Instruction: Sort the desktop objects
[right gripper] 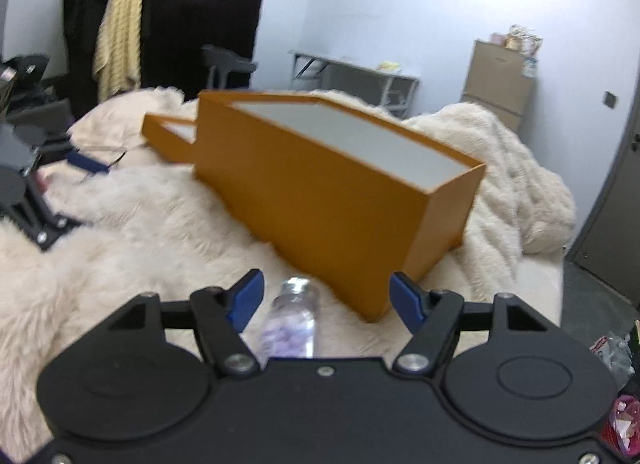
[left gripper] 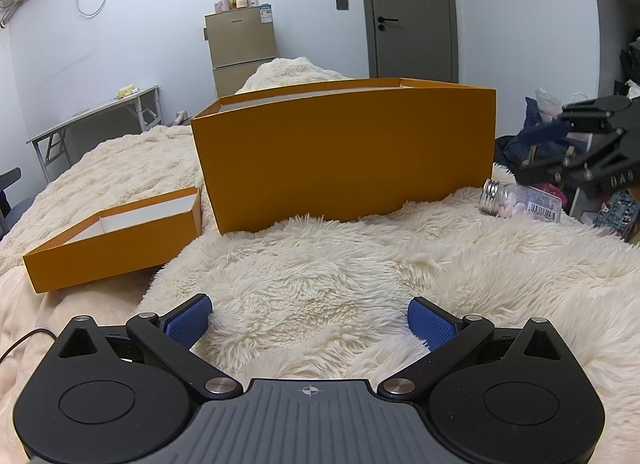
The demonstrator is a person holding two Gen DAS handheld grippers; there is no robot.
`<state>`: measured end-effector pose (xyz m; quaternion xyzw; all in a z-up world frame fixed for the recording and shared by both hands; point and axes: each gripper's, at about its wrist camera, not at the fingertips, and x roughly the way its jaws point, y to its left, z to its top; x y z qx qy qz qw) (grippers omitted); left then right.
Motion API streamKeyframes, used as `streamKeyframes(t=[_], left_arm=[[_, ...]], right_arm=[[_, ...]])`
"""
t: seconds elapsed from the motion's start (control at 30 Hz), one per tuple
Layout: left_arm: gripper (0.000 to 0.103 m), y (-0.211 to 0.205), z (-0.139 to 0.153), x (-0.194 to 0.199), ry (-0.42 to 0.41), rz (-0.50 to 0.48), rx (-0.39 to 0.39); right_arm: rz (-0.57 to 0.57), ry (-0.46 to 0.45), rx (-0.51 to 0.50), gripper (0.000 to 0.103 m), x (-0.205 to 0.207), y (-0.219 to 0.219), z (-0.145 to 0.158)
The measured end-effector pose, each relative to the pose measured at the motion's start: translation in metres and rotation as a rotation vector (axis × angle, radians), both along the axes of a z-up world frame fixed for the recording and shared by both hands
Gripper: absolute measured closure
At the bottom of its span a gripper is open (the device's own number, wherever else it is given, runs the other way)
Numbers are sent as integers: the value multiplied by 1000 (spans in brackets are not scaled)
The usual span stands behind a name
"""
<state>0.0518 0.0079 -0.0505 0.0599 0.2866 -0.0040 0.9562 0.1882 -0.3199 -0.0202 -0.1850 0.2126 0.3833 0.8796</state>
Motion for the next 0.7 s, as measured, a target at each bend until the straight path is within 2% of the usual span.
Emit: streamKeyframes(t=[0.1,0.3,0.53,0.7], left_arm=[[0,0,0,0,0,0,0],[0,-1,1,0,0,-1,-2],[0,0,0,0,0,-1,-3],[0,0,0,0,0,-1,-4]], right_arm=[[13,17,-92,36,1,9,-13],[35,49,-124,44,3,19,-24],[79,45,-159,62,-3,25,-28],[89,32,-167,63,-6,26,-26]])
